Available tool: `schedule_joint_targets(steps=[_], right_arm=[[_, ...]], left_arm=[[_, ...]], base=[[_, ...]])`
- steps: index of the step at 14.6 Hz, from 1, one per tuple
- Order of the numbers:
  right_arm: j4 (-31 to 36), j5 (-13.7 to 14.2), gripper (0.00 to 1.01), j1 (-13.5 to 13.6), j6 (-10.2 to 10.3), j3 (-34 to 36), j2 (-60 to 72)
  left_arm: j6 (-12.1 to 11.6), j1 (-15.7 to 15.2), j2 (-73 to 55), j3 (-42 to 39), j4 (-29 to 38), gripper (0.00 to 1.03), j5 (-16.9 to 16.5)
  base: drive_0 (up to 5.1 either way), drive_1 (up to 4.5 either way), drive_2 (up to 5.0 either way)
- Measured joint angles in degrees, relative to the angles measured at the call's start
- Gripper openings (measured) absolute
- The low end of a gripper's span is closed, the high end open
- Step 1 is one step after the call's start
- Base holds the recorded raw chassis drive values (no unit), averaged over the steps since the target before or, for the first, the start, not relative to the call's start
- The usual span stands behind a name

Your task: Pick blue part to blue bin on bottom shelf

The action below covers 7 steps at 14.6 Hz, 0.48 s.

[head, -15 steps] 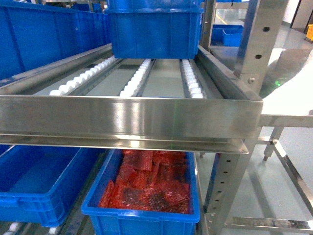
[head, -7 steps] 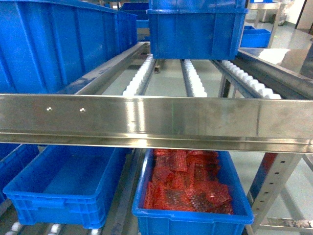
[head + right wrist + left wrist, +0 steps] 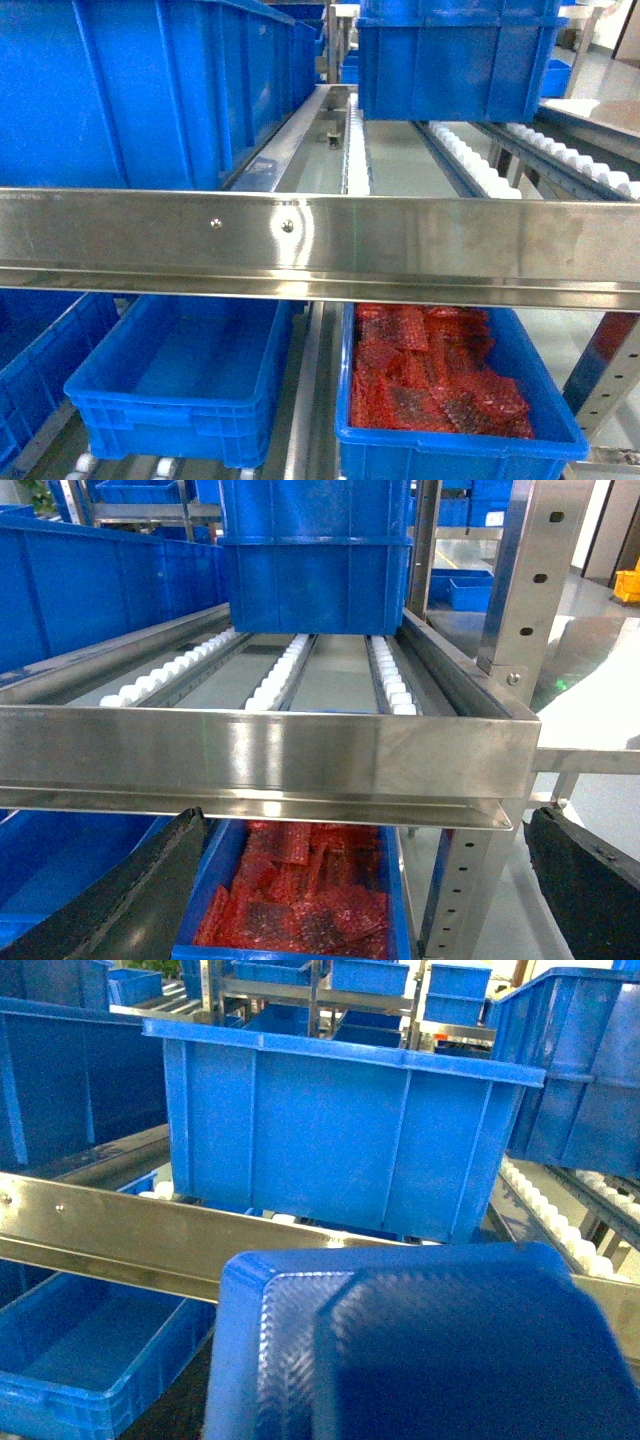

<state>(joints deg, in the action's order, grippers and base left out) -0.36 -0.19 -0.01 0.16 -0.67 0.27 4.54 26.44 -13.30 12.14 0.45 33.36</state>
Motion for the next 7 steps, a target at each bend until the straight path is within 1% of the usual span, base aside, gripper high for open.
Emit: schedule_joint_targets(steps=[6,7], right_arm=[[0.1,0.0,0.98,0.0,0.0,0.0,0.0],[0.1,0.0,0.98,0.0,0.0,0.0,0.0]], left_arm=[[0.0,0.0,0.0,0.0,0.0,0.44,0.0],[0.0,0.0,0.0,0.0,0.0,0.44,0.0]], base=[[-5.0,2.46,2.5],[0.0,0.00,0.0]])
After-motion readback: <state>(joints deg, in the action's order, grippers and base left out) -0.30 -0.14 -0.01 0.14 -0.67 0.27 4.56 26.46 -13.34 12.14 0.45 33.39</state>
